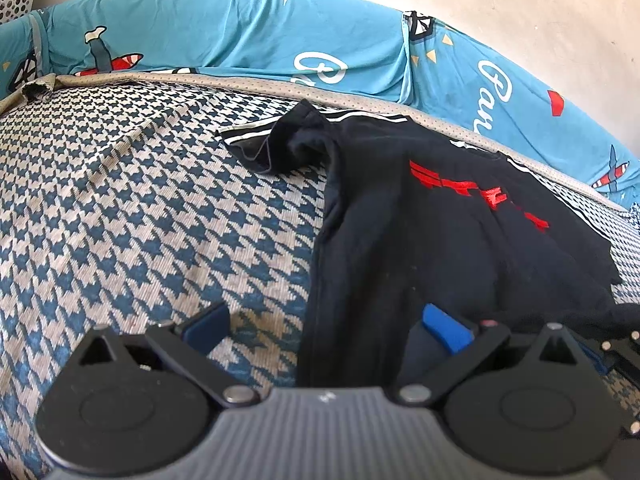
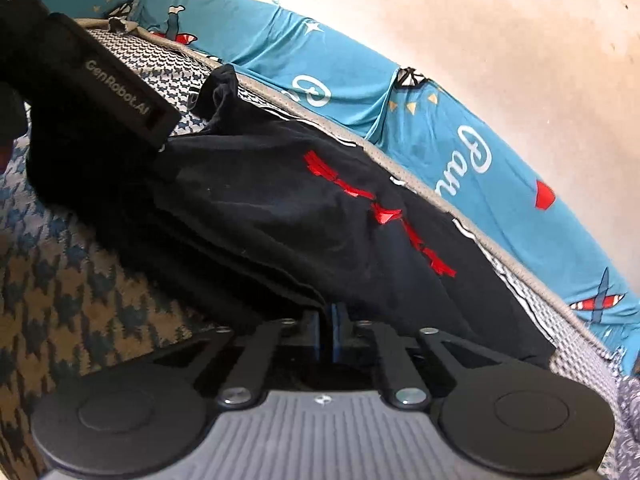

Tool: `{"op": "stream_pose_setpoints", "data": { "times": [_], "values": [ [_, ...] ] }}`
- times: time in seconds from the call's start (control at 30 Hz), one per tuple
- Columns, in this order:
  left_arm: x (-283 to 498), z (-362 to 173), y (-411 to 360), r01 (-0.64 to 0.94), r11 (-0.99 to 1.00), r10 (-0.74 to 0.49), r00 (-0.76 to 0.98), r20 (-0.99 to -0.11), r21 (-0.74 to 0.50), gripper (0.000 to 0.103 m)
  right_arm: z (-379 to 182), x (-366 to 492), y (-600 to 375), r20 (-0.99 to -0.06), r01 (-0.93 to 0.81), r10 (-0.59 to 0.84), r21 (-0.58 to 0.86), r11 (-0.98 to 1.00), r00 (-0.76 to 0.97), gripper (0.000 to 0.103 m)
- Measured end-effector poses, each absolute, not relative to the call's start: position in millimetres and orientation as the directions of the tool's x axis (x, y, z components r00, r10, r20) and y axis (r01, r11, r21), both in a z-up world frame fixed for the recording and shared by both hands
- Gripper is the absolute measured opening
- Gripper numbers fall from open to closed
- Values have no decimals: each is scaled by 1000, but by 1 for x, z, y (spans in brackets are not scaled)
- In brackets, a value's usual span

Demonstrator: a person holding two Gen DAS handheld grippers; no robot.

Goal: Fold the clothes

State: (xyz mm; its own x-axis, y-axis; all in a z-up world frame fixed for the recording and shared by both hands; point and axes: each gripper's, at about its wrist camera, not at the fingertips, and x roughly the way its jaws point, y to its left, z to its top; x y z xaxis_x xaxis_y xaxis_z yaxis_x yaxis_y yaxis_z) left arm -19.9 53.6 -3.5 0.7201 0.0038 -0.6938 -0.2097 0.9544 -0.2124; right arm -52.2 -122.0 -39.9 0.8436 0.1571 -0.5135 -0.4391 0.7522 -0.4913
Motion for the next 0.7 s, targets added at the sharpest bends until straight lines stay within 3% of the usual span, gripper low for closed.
{"op": "stream_pose_setpoints", "data": {
  "times": [0.43,0.7],
  "values": [
    [-70,31,59,-161,949,-56,762,-645,-273,103,16,-144,-155,-459,-419,221,-392,819,861,3],
    [-103,45,59,-137,957,-62,767,-638,-257,103,28,-175,-165,-539,-437,196,-366,822,819,3]
  ]
}}
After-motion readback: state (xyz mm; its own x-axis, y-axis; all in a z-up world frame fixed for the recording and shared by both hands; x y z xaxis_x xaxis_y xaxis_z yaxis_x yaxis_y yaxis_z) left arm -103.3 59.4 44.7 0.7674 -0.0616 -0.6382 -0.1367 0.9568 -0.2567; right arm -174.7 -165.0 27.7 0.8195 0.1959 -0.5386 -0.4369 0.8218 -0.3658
